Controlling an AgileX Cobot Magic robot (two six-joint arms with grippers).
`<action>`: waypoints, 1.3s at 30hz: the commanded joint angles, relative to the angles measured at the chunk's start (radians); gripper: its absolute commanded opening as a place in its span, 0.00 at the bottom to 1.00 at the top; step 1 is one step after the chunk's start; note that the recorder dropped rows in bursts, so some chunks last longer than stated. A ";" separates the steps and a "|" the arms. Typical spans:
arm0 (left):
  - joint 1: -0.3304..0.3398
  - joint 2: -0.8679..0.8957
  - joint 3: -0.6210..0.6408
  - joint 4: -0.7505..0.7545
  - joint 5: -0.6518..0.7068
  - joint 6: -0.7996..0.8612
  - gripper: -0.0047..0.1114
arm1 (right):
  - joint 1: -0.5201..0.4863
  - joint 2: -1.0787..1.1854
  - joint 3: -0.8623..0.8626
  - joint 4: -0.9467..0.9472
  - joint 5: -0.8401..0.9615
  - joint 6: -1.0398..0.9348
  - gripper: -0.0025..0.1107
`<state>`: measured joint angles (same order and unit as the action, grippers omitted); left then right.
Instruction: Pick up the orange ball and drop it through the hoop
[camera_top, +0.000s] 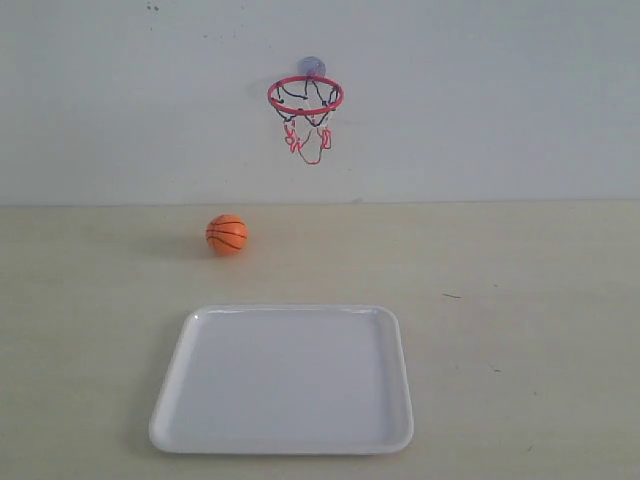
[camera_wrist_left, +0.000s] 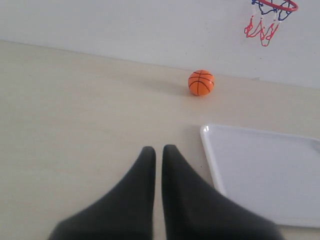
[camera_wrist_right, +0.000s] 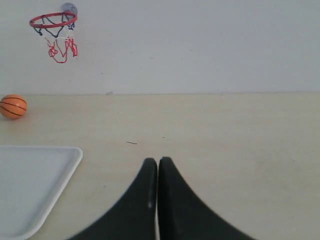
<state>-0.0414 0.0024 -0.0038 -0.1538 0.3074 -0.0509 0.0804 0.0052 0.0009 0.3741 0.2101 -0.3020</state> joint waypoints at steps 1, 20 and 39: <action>-0.002 -0.002 0.004 -0.006 -0.001 0.005 0.08 | -0.001 -0.005 -0.001 -0.235 0.008 0.272 0.02; -0.002 -0.002 0.004 -0.006 -0.001 0.005 0.08 | -0.001 -0.005 -0.001 -0.325 0.119 0.276 0.02; -0.002 -0.002 0.004 -0.006 -0.001 0.005 0.08 | -0.001 -0.005 -0.001 -0.311 0.124 0.277 0.02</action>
<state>-0.0414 0.0024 -0.0038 -0.1538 0.3074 -0.0509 0.0804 0.0052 0.0009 0.0614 0.3367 -0.0250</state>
